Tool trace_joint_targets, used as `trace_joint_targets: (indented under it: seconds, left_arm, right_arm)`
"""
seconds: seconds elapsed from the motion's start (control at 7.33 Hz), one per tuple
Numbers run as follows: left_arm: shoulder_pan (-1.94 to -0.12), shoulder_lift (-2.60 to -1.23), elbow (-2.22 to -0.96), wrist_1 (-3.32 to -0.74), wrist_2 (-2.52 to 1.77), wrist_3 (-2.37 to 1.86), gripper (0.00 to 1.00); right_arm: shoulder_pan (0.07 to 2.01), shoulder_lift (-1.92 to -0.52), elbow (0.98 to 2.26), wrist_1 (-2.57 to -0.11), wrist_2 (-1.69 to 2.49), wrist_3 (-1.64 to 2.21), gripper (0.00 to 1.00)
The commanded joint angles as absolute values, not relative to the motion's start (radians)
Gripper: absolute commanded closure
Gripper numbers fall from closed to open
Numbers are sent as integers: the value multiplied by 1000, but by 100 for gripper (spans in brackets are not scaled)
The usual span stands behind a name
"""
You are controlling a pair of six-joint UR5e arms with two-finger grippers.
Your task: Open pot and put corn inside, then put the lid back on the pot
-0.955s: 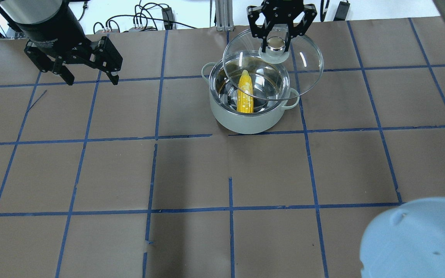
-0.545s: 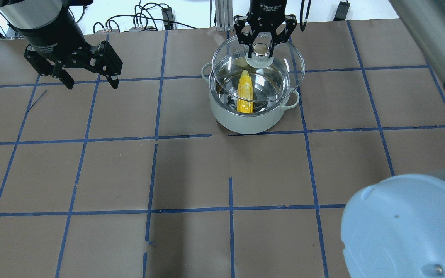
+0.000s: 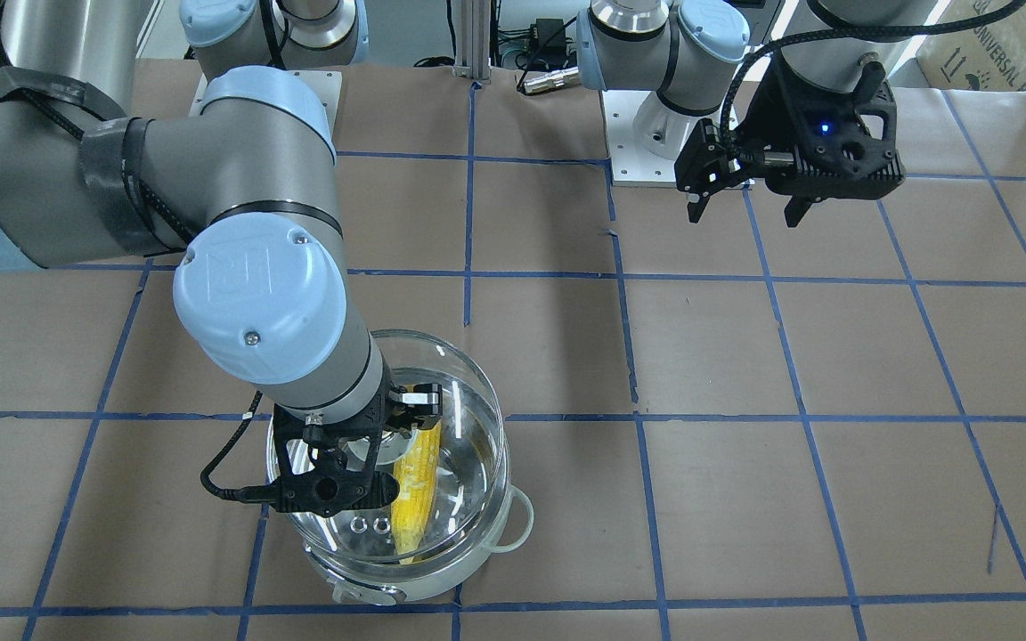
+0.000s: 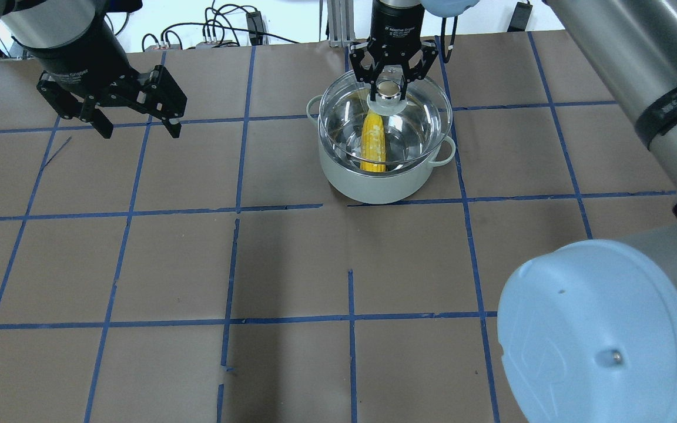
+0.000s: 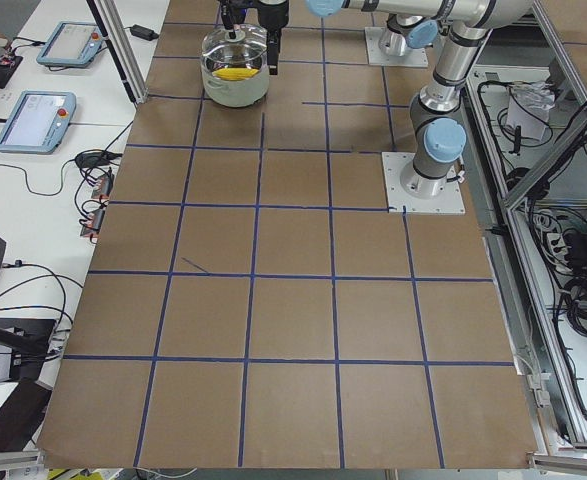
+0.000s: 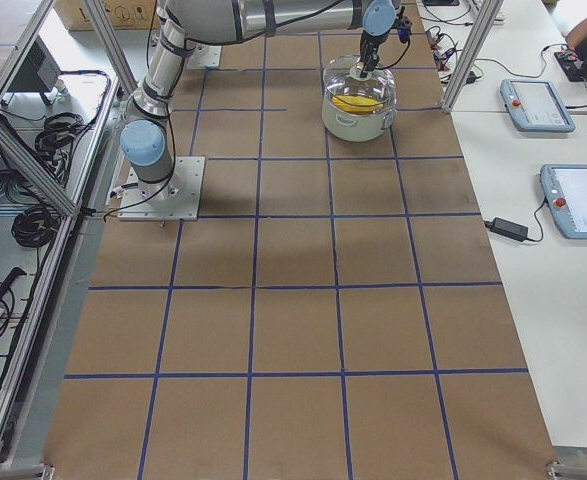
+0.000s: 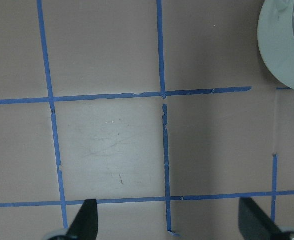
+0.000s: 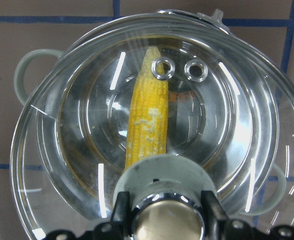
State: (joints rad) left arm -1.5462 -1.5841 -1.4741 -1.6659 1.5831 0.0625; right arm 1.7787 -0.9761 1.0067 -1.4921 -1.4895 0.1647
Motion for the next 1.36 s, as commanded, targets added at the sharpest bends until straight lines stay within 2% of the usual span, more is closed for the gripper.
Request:
trace_joint_targets:
  seconds: [0.0, 1.09, 1.23]
  left_arm:
    - [-1546, -1585, -1474, -1666, 1583, 63, 0]
    - [-1546, -1585, -1476, -1666, 1583, 61, 0]
    - [-1546, -1585, -1474, -1666, 1583, 63, 0]
  right_arm:
    - [1779, -959, 1006, -1494, -1491, 163, 62]
    - [1779, -927, 1006, -1528, -1489, 163, 60]
    - [1779, -927, 1006, -1528, -1491, 163, 50]
